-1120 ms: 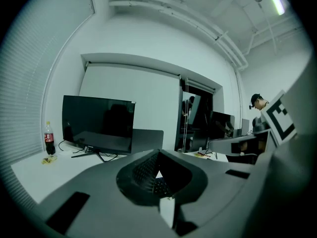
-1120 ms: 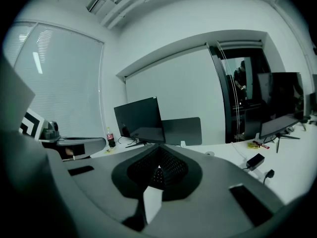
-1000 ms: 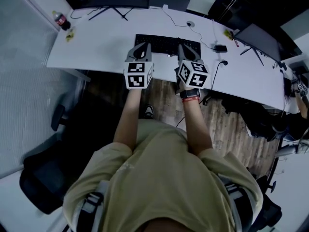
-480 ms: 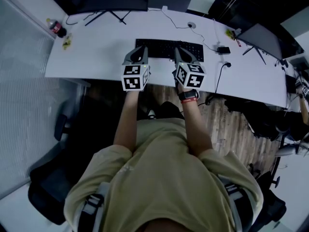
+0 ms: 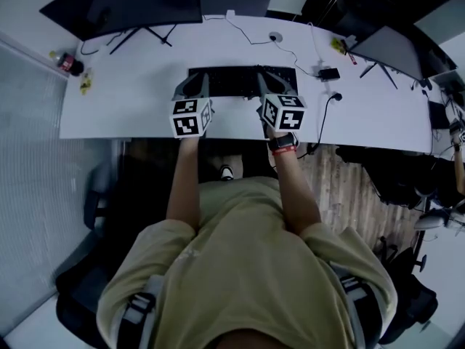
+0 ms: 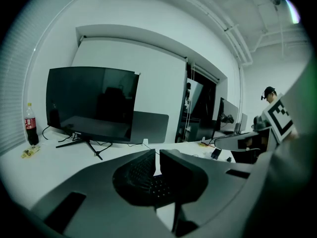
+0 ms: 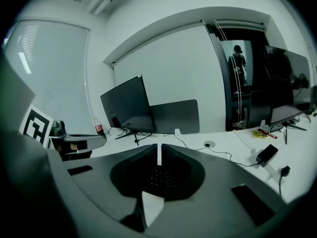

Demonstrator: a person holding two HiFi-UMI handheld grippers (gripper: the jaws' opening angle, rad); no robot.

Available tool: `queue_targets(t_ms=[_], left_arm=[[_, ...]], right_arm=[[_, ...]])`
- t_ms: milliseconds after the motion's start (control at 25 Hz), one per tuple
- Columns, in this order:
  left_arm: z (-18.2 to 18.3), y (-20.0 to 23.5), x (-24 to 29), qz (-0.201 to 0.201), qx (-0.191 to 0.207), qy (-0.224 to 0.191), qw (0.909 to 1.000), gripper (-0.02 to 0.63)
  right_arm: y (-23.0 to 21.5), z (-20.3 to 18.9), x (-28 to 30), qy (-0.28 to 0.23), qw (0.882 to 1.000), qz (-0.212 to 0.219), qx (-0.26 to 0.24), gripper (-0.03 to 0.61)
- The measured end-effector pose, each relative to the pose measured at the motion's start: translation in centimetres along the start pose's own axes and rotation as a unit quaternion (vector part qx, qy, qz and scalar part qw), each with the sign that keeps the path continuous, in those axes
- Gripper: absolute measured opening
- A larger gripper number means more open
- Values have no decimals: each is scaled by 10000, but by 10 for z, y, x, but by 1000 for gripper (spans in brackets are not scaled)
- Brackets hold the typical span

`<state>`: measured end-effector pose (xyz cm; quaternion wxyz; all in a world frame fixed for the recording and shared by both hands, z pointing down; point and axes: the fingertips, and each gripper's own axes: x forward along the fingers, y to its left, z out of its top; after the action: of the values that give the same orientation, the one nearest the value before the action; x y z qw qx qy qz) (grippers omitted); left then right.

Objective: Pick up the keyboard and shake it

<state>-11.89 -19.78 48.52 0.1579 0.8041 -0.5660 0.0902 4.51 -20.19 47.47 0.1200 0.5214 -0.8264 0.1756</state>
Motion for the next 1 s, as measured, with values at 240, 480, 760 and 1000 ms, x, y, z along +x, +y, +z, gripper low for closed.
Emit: queue_targets(t_ms=[240, 480, 760, 1000], left_arm=[[-7, 0, 40, -56, 10, 227, 9997, 25], [-15, 10, 63, -95, 65, 490, 9987, 70], [-34, 26, 77, -88, -32, 793, 9968, 114], [-47, 39, 89, -134, -115, 1017, 9947, 169]], right_arm=[[-29, -3, 28, 257, 9996, 78, -91, 62], [-38, -9, 55, 459, 9988, 187, -45, 84], [-48, -25, 76, 667, 9973, 293, -46, 123], [-66, -38, 91, 791, 9965, 235, 160, 148]])
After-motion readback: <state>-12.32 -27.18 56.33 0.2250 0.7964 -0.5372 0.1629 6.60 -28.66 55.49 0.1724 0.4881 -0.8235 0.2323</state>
